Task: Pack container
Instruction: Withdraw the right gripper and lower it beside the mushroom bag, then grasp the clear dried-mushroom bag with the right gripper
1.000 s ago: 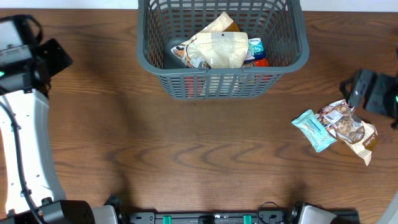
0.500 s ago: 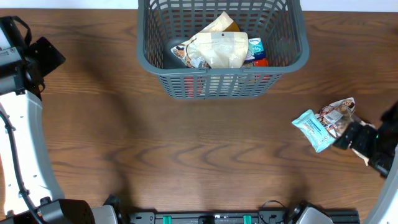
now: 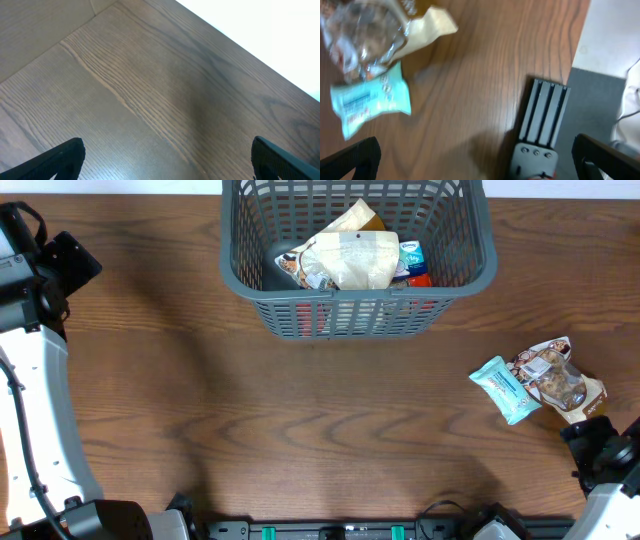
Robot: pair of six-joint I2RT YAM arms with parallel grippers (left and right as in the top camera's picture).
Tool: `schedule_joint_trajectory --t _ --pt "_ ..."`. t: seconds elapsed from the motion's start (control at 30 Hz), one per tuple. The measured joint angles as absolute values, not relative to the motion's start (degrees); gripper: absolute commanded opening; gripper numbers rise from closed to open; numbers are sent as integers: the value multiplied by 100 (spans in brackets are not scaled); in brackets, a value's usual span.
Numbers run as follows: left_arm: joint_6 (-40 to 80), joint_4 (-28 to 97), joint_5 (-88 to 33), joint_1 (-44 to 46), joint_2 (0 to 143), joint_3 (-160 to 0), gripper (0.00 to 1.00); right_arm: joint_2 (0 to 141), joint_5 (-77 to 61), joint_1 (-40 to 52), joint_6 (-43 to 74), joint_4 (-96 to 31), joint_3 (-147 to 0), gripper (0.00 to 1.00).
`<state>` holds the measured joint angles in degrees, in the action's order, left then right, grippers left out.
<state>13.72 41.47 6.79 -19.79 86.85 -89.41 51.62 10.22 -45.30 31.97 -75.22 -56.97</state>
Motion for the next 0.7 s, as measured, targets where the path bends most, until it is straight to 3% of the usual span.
schedule_joint_trajectory --t 0.33,0.47,0.7 --pt "1372 4152 679 -1984 8685 -8941 99 5297 1793 -4606 5953 -6834 -4790 99" --pt "1372 4185 679 -1984 8685 -8941 99 5629 1824 -4606 6036 -6073 -4646 99" --pt "1372 4228 676 -1984 8685 -8941 99 6473 1579 -4606 5046 -4648 -4635 99"
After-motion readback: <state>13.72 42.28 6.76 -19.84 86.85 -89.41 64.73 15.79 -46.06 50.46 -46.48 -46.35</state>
